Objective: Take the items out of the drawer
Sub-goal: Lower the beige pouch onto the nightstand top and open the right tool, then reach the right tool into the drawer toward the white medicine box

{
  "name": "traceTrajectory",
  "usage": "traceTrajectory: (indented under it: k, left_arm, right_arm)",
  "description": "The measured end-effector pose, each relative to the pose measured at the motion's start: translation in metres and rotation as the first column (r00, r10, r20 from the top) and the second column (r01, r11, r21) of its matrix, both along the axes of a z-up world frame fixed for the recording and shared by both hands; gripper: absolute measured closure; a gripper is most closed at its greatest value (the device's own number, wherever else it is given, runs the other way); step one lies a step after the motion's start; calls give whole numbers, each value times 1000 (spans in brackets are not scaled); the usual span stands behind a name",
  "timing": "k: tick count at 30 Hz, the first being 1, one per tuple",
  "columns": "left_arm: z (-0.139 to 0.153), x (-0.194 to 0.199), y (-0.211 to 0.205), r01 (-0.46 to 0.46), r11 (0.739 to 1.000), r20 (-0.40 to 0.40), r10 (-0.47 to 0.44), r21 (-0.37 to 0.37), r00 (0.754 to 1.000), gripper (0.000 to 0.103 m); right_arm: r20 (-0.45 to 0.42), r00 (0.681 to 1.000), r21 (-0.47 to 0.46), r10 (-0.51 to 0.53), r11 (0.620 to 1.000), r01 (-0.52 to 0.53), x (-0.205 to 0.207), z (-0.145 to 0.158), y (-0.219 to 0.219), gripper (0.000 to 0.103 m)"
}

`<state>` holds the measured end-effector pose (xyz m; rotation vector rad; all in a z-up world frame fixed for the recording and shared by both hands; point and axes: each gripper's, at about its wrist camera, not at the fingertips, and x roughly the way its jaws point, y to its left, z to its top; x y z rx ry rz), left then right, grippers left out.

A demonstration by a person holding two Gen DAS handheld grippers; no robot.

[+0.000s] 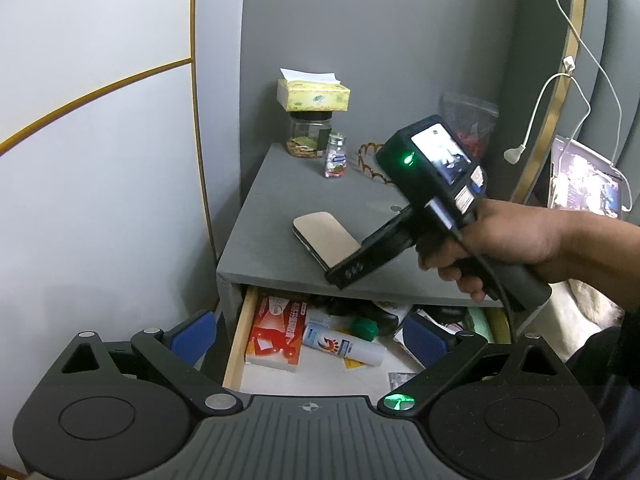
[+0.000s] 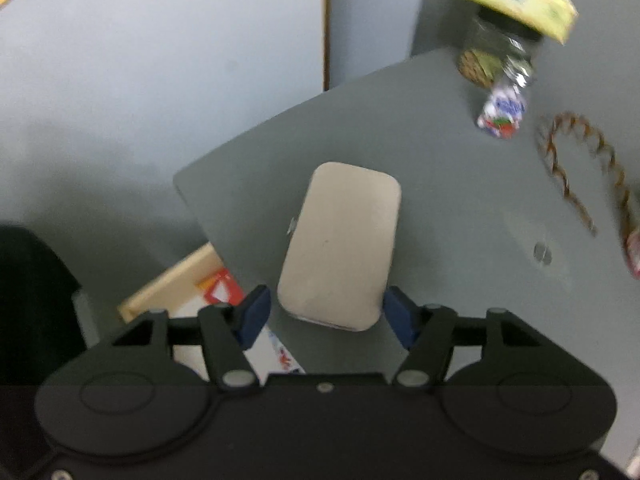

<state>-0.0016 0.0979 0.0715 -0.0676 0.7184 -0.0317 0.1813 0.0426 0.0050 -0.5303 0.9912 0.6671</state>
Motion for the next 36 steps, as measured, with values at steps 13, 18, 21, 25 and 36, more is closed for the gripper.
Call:
traceTrajectory:
  k: [13, 18, 21, 25, 36]
  left_arm:
    - [0, 0, 1, -9, 1000, 1, 9, -9, 1000, 5]
    - [-2, 0, 1, -10, 1000, 1, 10, -1, 1000, 5]
    - [-3, 0, 2, -12, 1000, -3, 12, 0, 1000, 5]
    - [-1, 0, 4, -18, 1000, 1, 18, -2, 1000, 5]
    - [2, -2, 5, -26, 1000, 2, 26, -4, 1000, 5]
  right_arm:
    - [-44, 999, 35, -30, 999, 32, 8, -2, 7, 66]
    - [-41, 998, 50, -43, 998, 45, 24, -5, 22, 67]
    - [-50, 997, 60, -66, 996, 69, 37, -5, 29, 65]
    - [-47, 996, 75, -80, 994, 83, 38, -1, 28, 65]
    - [-4, 984, 233, -177, 957, 173, -40, 48, -72, 28]
